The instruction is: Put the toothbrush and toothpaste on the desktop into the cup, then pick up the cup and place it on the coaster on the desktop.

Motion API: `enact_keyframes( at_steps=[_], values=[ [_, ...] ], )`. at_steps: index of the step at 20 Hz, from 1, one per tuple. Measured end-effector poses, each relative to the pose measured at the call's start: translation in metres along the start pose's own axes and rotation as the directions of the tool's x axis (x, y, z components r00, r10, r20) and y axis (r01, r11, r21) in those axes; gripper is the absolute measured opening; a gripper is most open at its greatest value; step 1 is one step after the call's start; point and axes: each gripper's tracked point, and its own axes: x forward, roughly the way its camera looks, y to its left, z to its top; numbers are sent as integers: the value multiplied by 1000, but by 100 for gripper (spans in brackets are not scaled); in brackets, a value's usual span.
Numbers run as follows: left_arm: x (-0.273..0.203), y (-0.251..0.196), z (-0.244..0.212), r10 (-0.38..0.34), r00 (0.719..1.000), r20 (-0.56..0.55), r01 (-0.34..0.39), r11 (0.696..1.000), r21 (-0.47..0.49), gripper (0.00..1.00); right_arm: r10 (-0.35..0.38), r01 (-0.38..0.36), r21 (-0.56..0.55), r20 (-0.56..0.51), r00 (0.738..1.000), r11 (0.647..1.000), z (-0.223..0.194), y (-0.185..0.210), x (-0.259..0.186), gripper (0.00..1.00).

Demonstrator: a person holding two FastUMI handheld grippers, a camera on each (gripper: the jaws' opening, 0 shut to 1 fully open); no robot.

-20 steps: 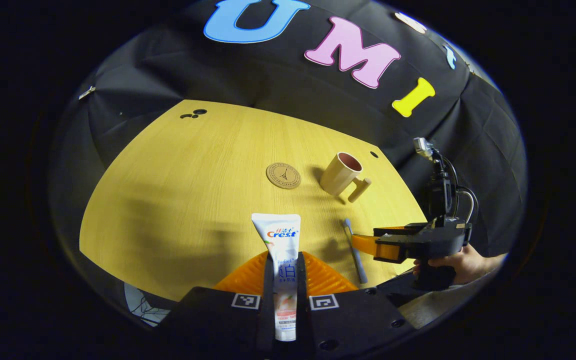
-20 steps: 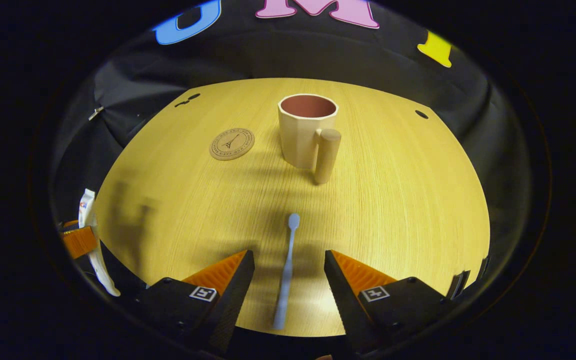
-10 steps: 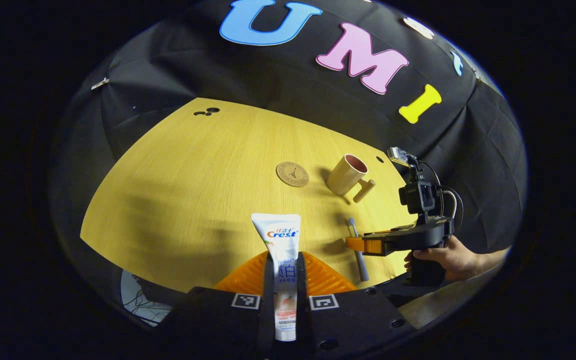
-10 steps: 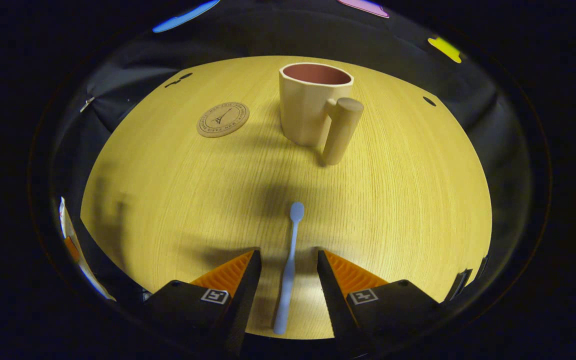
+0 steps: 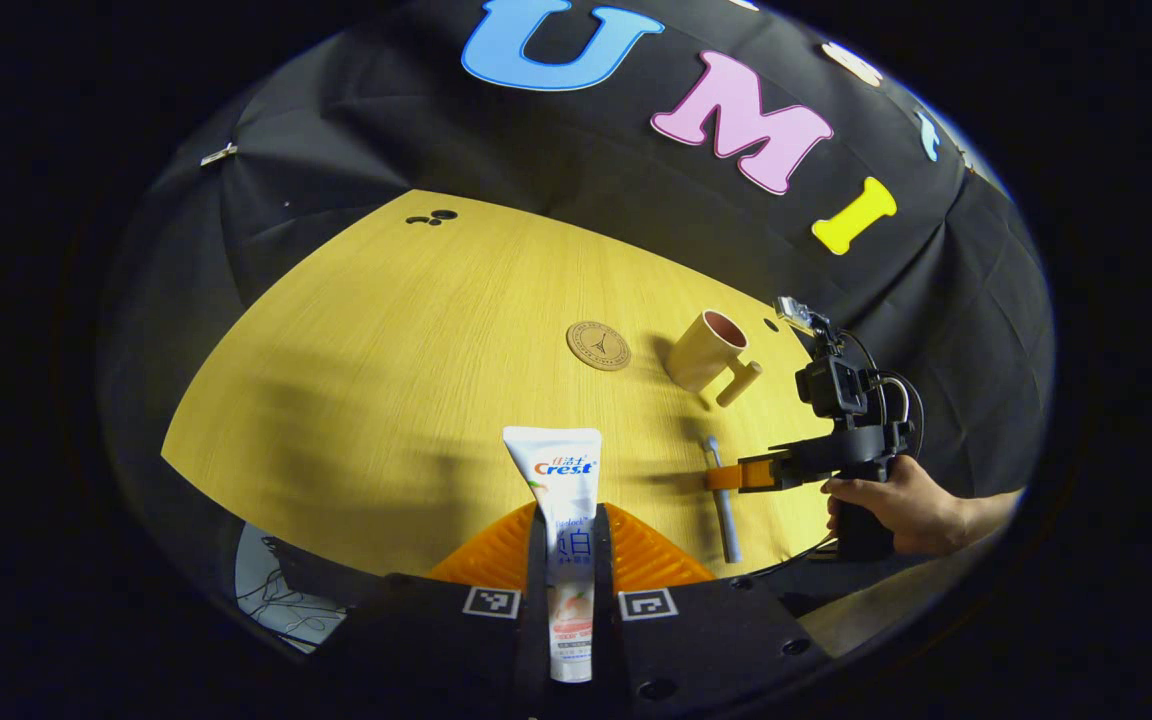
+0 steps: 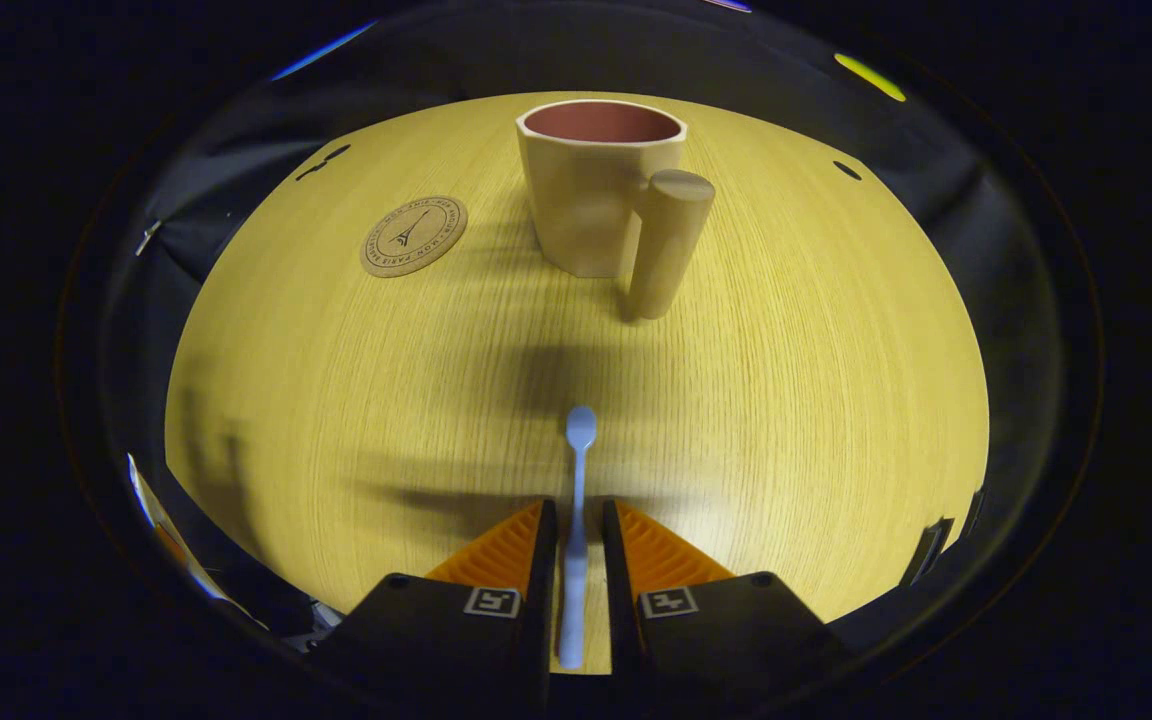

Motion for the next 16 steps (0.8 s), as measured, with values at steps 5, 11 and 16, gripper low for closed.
enact_keyframes(
  at_steps=[5,11,16],
  values=[
    [3,-8,-1,0,1000,-2,0,1000,4,22,58,-60,-101,-24,998,993,-4,7,1,6],
    [6,-29,-1,-23,1000,-3,23,999,28,22,221,-219,-49,22,975,974,-6,8,-11,5],
    [12,-48,9,-35,999,1,35,997,64,21,373,-360,-101,179,911,928,5,10,-54,5]
  ],
)
